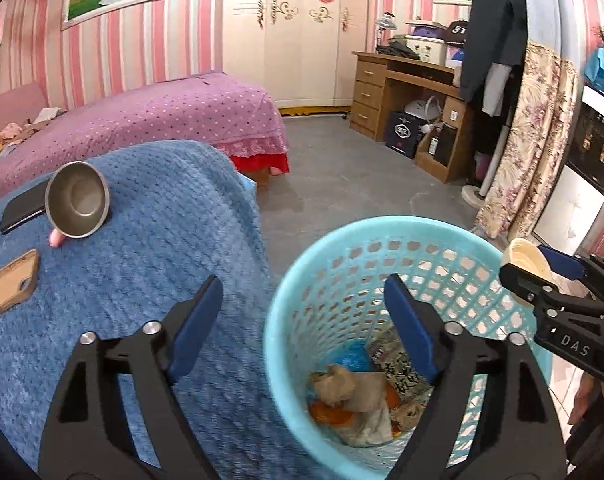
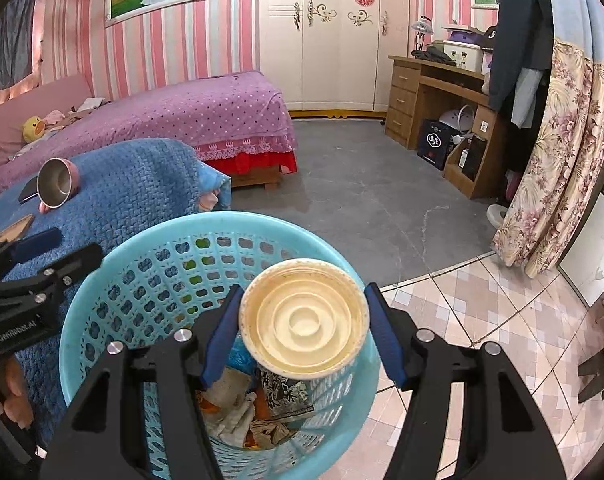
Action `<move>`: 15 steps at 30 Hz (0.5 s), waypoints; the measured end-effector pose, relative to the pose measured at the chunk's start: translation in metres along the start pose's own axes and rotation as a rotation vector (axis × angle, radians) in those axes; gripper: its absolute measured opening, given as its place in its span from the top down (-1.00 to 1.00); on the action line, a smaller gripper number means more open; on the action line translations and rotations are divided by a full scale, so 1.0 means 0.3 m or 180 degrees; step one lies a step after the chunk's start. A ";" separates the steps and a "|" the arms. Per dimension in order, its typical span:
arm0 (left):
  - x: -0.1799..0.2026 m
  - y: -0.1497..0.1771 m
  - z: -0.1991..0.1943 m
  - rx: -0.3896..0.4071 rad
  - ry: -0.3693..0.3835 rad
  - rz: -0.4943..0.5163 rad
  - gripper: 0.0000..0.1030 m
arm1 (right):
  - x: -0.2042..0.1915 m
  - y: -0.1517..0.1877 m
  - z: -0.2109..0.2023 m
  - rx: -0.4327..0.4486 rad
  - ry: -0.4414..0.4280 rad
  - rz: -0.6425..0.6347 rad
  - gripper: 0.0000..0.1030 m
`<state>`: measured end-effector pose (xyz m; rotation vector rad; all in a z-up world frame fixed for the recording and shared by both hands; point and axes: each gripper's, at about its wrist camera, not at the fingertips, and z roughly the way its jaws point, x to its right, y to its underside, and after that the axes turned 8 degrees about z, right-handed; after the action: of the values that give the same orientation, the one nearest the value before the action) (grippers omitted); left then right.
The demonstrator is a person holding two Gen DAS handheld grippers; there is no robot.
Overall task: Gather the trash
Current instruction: 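Open both grippers to drop the paper and lid into the basket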
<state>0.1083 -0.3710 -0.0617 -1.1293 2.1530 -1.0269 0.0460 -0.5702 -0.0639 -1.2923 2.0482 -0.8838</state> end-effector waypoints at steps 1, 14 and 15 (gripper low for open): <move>-0.009 0.003 -0.005 0.0010 -0.0044 -0.0001 -0.69 | -0.003 0.000 0.001 -0.0005 0.0000 0.0001 -0.18; -0.149 0.046 -0.138 0.0151 -0.0426 -0.0030 -0.89 | -0.088 -0.003 0.039 -0.0086 0.0034 0.0013 -0.73; -0.161 0.052 -0.151 0.0158 -0.0444 -0.0030 -0.89 | -0.096 -0.001 0.044 -0.0105 0.0064 0.0021 -0.75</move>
<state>0.0947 -0.3069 -0.0434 -1.1538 2.0043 -0.9707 0.0669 -0.5470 -0.0690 -1.2981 2.0895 -0.8668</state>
